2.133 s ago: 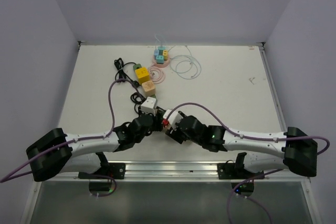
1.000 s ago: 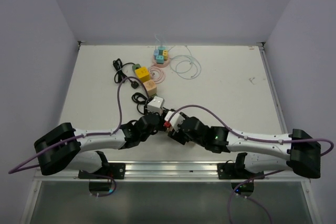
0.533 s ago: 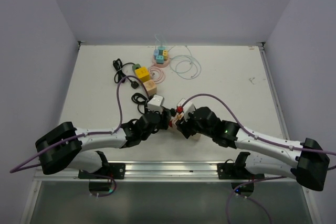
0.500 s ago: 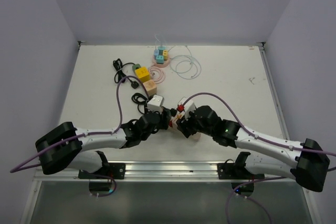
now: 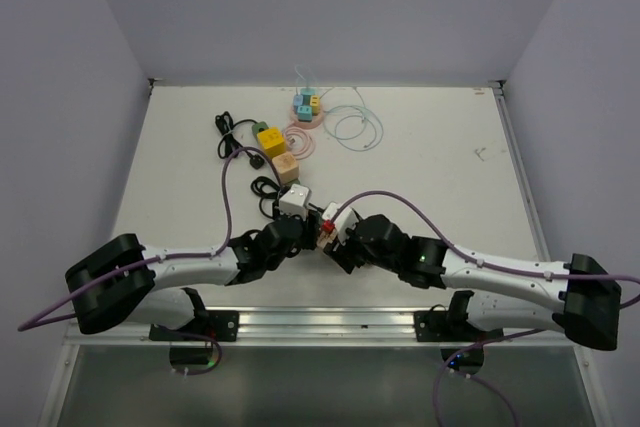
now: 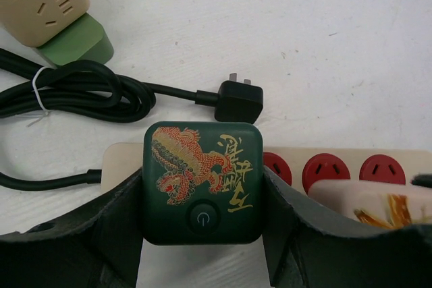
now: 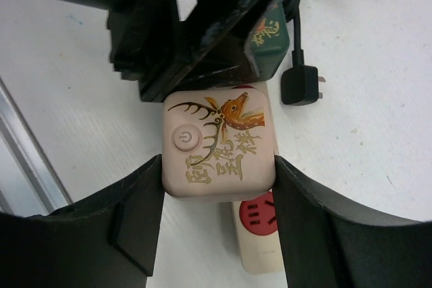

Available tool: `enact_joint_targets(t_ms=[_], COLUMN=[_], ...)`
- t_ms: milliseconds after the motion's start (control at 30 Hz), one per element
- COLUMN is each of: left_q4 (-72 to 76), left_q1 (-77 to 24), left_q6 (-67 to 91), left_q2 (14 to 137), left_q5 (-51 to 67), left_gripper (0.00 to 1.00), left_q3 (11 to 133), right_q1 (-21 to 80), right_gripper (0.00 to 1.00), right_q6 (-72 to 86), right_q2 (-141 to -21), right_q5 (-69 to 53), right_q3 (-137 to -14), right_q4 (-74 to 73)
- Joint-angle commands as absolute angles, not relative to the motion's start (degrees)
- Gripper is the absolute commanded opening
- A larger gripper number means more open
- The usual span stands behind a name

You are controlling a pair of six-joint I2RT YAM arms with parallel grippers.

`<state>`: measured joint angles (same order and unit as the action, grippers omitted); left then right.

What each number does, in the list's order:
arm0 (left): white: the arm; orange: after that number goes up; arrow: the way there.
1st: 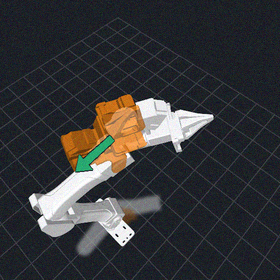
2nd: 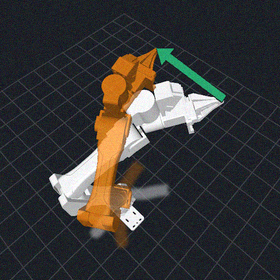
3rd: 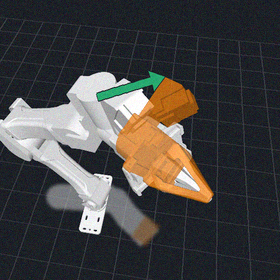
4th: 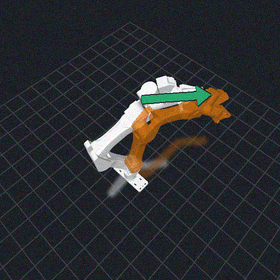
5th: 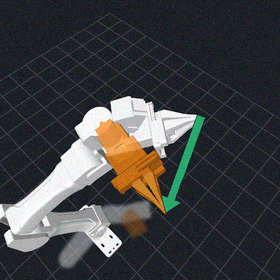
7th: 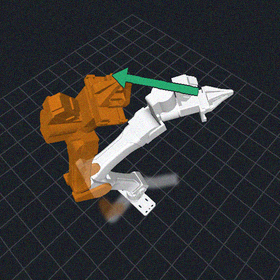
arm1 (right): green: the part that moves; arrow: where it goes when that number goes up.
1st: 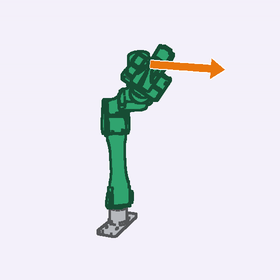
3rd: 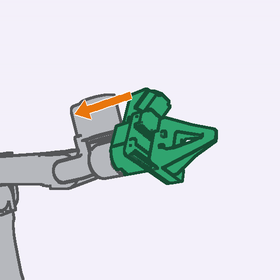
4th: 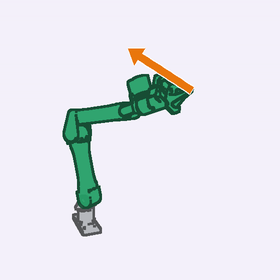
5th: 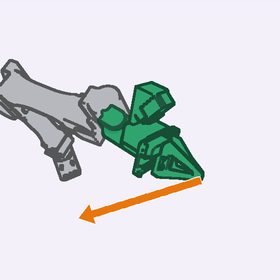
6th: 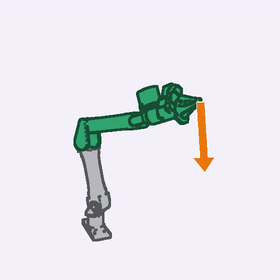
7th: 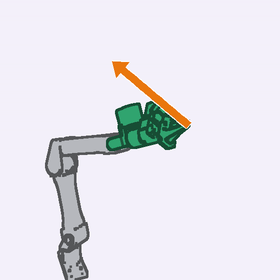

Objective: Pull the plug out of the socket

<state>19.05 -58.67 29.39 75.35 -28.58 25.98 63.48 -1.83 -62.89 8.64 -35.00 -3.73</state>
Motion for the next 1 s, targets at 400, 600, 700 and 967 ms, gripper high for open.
enact_joint_targets(t_ms=[400, 600, 700, 967], left_q4=[9.8, 6.7, 4.8, 0.1], left_q1=[-58.1, -58.1, -58.0, -58.0], left_q6=[33.8, 33.5, 33.7, 35.4], left_q2=[72.6, 67.9, 65.1, 60.6], left_q5=[-30.2, -29.5, -29.5, -28.9], left_gripper=[0.04, 0.08, 0.11, 0.19], left_q3=[26.0, 25.1, 24.8, 25.3], right_q1=[54.6, 29.4, 16.3, -2.4], right_gripper=[0.17, 0.24, 0.25, 0.33], right_q6=[8.0, 21.3, 28.5, 41.1], right_q2=[-50.5, -50.6, -56.8, -80.6], right_q5=[22.5, 11.2, -0.7, -11.8], right_q3=[-32.9, -31.4, -31.7, -40.3], right_q4=[-2.4, 1.3, 7.4, 23.0])
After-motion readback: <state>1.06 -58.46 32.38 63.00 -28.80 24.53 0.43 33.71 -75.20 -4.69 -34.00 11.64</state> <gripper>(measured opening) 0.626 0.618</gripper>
